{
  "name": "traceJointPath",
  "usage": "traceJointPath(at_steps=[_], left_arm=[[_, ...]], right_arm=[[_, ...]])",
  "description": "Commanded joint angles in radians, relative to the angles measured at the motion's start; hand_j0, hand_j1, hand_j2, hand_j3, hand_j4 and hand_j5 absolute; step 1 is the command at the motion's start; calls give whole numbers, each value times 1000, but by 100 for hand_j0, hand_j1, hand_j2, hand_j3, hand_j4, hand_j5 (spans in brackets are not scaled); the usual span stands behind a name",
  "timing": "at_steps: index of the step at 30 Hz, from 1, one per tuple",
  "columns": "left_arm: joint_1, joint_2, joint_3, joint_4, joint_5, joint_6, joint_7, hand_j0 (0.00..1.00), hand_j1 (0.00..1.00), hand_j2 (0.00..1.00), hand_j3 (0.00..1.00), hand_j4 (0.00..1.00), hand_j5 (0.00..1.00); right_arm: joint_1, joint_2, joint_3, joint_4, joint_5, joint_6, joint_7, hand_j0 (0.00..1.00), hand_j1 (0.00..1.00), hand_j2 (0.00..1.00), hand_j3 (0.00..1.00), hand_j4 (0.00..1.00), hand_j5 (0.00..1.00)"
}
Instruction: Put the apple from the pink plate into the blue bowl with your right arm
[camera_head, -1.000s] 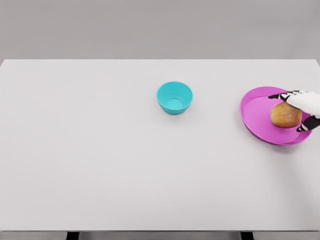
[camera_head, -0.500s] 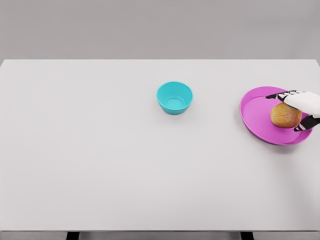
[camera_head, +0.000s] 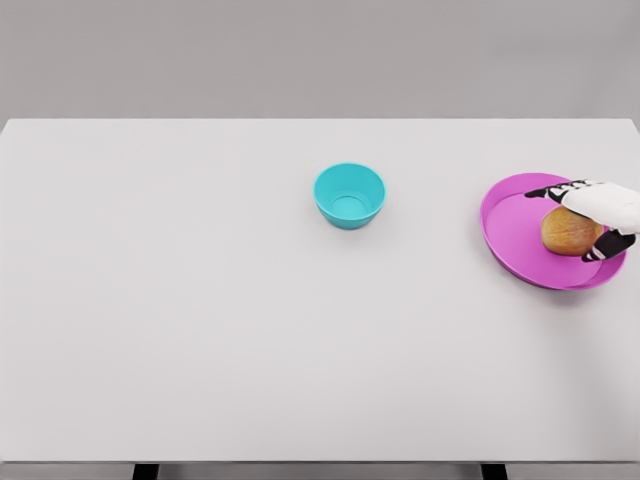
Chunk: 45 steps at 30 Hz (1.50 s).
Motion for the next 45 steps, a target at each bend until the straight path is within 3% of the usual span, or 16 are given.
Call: traceJointPath(at_steps=[1,18,22,24,25,26,27,38,45], left_arm=[[0,0,0,0,0,0,0,100,100,100,100,100,100],[0,0,0,0,0,0,0,100,100,100,100,100,100],[0,0,0,0,0,0,0,100,100,100,100,100,100],[0,0,0,0,0,1,0,100,100,100,100,100,100],[0,0,0,0,0,0,0,100,100,100,100,100,100],[0,0,0,0,0,0,0,100,100,100,100,100,100],[0,0,0,0,0,1,0,100,100,100,100,100,100],[0,0,0,0,0,1,0,100,100,100,100,100,100],[0,0,0,0,0,0,0,100,100,100,100,100,100]], right_arm=[[0,4,10,-1,-3,1,0,100,100,100,100,100,100],[6,6,11,15,-3,-6,0,100,100,100,100,100,100],[6,6,10,16,28,-16,0,91,91,91,91,91,91],[5,7,8,31,27,-45,0,79,79,79,79,79,79],[5,14,7,45,28,-51,0,79,79,79,79,79,79],[5,15,7,53,28,-57,0,74,74,74,74,74,74],[5,17,1,62,25,-91,0,61,61,61,61,61,61],[-15,58,4,130,28,-132,0,54,54,54,54,54,54],[-37,80,4,128,30,-135,0,49,49,49,49,49,49]])
